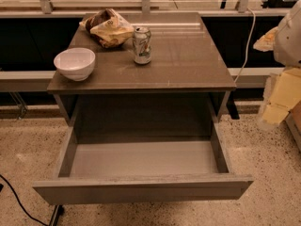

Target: Place 7up can into top drawer

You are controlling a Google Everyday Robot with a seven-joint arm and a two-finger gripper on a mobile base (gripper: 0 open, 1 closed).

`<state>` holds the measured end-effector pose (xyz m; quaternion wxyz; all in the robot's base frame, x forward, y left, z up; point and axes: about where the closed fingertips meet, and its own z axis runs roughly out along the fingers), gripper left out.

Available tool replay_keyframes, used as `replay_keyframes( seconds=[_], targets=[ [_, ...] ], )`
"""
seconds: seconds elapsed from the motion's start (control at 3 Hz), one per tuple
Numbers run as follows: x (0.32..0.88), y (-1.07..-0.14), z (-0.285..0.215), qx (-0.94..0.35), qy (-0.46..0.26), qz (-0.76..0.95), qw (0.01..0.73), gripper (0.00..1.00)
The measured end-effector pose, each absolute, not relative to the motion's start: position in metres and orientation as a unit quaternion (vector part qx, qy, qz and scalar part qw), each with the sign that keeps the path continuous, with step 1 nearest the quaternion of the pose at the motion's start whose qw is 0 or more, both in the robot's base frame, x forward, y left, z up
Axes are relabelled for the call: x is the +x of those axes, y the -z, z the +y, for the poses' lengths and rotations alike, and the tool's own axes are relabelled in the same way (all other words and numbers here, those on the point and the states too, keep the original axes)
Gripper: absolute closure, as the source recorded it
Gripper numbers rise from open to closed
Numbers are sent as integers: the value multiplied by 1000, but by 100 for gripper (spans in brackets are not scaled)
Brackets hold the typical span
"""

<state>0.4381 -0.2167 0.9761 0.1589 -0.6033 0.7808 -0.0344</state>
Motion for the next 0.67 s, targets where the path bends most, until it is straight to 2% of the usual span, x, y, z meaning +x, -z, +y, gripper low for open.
replay_keyframes(
  seconds=[0.33, 0.67],
  targets=[
    [438, -976, -217, -603, 34, 781, 159, 0],
    [476, -982, -214, -608, 28, 768, 201, 0]
  ],
)
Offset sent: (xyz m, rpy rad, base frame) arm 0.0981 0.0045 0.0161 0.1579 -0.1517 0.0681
